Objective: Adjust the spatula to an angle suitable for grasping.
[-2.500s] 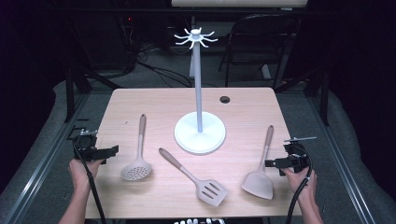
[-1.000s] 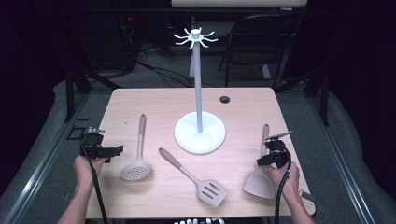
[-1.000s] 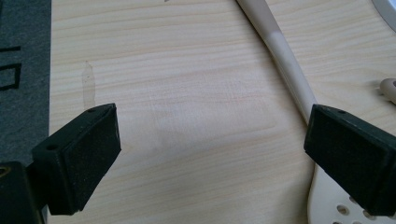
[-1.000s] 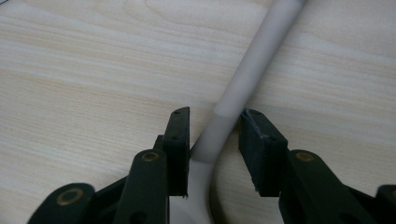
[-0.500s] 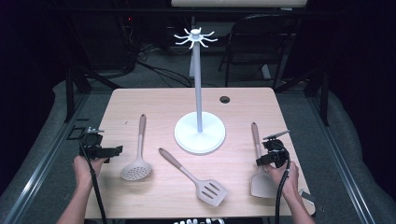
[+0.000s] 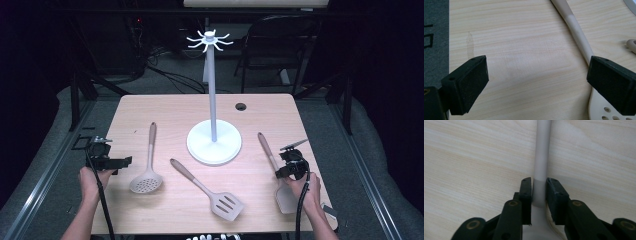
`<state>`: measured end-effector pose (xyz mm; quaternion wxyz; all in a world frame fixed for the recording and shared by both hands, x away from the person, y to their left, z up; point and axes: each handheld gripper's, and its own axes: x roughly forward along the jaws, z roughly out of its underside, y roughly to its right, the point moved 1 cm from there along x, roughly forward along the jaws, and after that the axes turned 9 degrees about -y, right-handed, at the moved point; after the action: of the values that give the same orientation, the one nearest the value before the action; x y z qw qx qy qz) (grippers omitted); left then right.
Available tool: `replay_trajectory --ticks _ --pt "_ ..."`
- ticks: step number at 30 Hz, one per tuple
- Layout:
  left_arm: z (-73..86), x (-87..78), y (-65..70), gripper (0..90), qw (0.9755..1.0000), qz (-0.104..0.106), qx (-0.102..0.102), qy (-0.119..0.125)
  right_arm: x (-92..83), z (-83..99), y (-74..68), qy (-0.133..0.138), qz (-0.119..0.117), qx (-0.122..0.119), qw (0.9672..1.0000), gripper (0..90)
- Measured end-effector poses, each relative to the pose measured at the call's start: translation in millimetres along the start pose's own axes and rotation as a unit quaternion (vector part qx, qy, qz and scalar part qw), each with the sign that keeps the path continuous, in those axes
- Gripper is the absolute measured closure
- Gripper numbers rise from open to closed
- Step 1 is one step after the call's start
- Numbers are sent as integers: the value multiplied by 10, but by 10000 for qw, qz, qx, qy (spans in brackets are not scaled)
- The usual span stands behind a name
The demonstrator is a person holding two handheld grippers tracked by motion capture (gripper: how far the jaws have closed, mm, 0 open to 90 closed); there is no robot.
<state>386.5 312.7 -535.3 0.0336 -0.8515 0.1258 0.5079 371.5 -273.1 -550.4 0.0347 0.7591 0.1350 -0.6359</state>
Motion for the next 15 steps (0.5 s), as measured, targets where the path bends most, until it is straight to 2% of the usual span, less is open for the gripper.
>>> replay_trajectory --ticks 2,4,5,12,15 --pt "-1 0 2 36 10000 3 10 0 14 -2 -3 80 -65 49 9999 696" --pt "-1 0 4 36 10000 4 10 4 26 -9 -3 -68 -33 -24 10000 689" --pt "-1 0 6 36 10000 7 7 -4 41 -10 -11 -33 -32 1 10000 691" --pt "-2 5 10 36 10000 15 17 -8 55 -12 -12 -28 61 -23 10000 758" --pt "-2 1 13 36 10000 26 27 -25 68 -13 1 2 1 23 10000 765"
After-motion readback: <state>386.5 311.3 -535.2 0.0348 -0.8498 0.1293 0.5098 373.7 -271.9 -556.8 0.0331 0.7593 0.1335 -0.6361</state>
